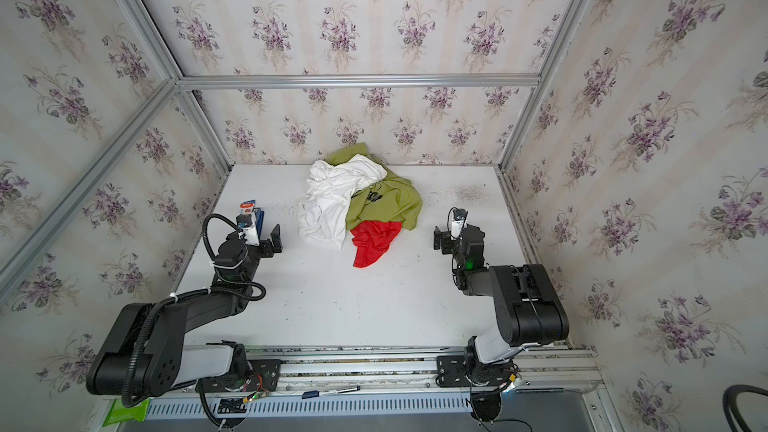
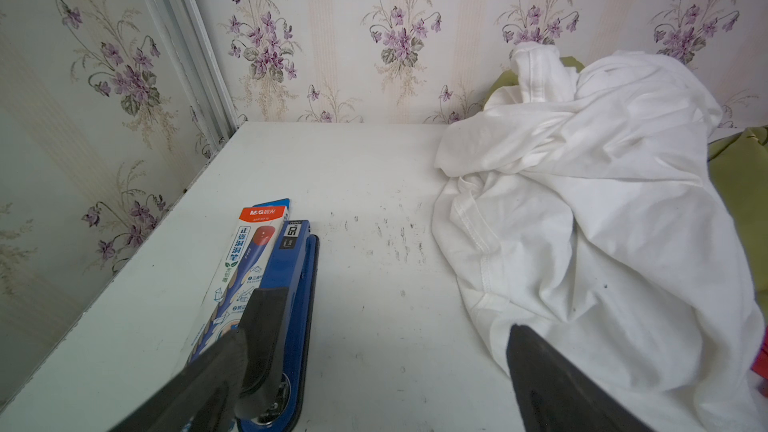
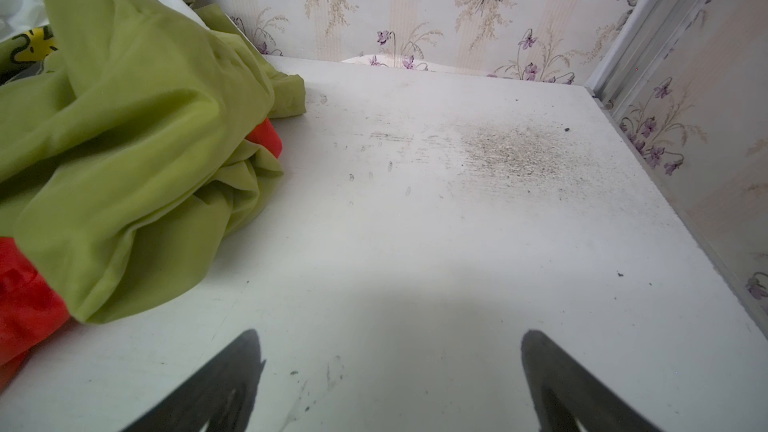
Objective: Pick out a specific cloth from the pile
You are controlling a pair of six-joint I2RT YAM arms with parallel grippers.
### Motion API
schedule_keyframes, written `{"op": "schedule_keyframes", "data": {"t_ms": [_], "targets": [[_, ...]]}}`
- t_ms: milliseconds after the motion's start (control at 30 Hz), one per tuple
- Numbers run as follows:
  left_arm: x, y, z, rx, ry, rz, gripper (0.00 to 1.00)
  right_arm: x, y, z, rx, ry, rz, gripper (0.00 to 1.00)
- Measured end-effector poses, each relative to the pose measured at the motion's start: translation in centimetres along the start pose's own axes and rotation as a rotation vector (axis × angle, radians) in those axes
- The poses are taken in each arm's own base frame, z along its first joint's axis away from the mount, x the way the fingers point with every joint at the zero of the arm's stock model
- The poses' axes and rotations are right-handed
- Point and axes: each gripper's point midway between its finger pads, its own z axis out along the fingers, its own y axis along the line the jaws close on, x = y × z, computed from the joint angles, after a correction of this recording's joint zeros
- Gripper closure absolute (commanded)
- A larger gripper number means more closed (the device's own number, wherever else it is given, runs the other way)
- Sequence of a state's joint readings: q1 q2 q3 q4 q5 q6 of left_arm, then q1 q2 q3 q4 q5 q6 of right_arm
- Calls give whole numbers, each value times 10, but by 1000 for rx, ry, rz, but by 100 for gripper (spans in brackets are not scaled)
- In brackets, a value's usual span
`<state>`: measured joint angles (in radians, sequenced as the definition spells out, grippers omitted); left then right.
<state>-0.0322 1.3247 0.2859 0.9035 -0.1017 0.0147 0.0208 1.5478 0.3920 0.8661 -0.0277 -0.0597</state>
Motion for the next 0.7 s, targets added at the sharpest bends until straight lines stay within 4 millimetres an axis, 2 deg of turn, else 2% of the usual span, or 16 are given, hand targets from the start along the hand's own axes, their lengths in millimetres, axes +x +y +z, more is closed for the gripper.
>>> {"op": "schedule_keyframes", "data": {"t_ms": [700], "targets": [[0, 0, 0, 2, 0, 0, 0, 2, -14, -4, 88, -7, 18, 0]]}}
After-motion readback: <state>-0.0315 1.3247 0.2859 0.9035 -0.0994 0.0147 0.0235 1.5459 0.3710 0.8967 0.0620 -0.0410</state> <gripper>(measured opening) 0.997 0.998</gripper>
